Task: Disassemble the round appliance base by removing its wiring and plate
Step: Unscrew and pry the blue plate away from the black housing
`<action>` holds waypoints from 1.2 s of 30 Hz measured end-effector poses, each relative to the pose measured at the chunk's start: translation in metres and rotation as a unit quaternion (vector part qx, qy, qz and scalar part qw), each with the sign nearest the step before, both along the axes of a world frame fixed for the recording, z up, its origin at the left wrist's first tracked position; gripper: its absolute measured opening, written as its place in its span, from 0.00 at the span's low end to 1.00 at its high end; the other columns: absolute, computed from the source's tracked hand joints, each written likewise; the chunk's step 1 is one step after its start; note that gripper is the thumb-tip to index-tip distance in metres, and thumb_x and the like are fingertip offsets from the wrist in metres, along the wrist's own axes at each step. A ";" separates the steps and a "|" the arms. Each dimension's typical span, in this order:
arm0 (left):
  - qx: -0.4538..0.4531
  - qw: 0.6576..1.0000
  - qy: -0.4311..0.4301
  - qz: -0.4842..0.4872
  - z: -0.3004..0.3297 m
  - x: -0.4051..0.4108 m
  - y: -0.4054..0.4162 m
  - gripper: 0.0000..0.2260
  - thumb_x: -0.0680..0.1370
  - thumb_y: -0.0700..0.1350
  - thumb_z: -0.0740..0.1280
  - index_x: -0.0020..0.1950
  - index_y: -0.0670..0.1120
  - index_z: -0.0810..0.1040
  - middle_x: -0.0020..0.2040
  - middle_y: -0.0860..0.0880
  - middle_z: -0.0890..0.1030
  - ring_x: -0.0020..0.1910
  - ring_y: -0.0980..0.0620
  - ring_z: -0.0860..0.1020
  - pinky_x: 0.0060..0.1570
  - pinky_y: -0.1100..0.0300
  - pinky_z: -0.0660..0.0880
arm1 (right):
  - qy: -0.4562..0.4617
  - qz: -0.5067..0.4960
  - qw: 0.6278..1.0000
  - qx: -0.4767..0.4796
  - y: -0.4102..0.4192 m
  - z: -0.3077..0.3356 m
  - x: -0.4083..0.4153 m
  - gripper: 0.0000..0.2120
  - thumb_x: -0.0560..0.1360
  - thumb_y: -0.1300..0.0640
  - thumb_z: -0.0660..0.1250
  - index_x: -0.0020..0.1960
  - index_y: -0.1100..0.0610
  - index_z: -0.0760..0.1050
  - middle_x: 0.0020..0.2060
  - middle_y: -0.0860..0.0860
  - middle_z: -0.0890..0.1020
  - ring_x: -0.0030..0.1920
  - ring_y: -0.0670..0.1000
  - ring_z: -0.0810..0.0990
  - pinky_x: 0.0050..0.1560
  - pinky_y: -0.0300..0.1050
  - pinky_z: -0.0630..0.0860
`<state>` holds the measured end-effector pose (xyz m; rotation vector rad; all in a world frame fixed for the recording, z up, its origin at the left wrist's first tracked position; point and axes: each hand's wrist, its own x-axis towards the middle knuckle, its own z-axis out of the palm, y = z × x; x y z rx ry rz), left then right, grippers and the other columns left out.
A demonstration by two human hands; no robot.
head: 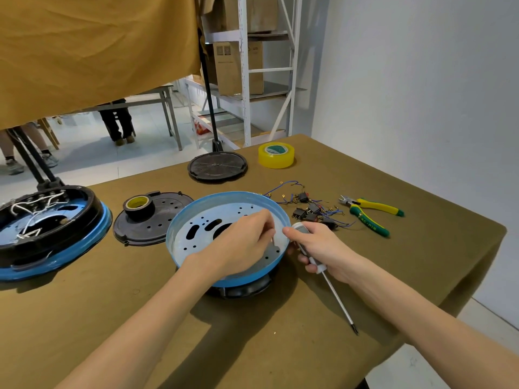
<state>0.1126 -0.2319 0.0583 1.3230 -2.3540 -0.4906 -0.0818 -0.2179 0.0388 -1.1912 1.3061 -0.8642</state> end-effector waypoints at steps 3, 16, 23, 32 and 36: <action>0.030 0.993 0.110 0.019 0.005 0.004 0.003 0.05 0.85 0.45 0.62 0.49 0.53 0.72 0.45 0.56 0.83 0.44 0.59 0.81 0.45 0.61 0.78 | 0.013 -0.002 1.000 -0.002 -0.002 -0.002 -0.002 0.13 0.80 0.47 0.69 0.58 0.55 0.77 0.36 0.52 0.81 0.28 0.46 0.73 0.22 0.38 0.68; 0.035 0.975 0.212 0.054 -0.002 -0.003 0.016 0.05 0.79 0.44 0.71 0.45 0.53 0.85 0.39 0.59 0.85 0.41 0.60 0.83 0.45 0.64 0.81 | 0.404 -0.061 0.895 -0.179 -0.018 -0.016 -0.027 0.20 0.81 0.50 0.66 0.70 0.56 0.72 0.58 0.53 0.77 0.53 0.50 0.77 0.52 0.44 0.74; 0.030 0.983 0.173 0.059 -0.010 0.003 0.008 0.04 0.79 0.43 0.73 0.53 0.49 0.86 0.42 0.55 0.87 0.42 0.61 0.84 0.49 0.63 0.82 | 0.226 -0.040 0.959 -0.169 -0.005 -0.010 -0.001 0.12 0.83 0.43 0.60 0.57 0.50 0.74 0.38 0.48 0.82 0.34 0.46 0.82 0.32 0.34 0.74; -0.045 0.995 0.093 -0.002 -0.007 0.004 0.004 0.05 0.79 0.42 0.74 0.51 0.51 0.88 0.42 0.59 0.85 0.45 0.65 0.81 0.46 0.74 0.76 | 0.093 0.033 0.990 0.101 -0.006 0.004 0.018 0.28 0.84 0.44 0.60 0.77 0.60 0.64 0.53 0.60 0.82 0.47 0.55 0.86 0.43 0.47 0.85; -0.046 0.998 0.001 -0.037 -0.003 -0.001 0.004 0.08 0.79 0.43 0.72 0.56 0.52 0.87 0.49 0.55 0.87 0.46 0.60 0.82 0.48 0.69 0.79 | 0.054 0.015 0.991 0.125 -0.006 0.011 0.019 0.22 0.85 0.49 0.58 0.75 0.60 0.67 0.51 0.59 0.82 0.50 0.56 0.85 0.51 0.48 0.83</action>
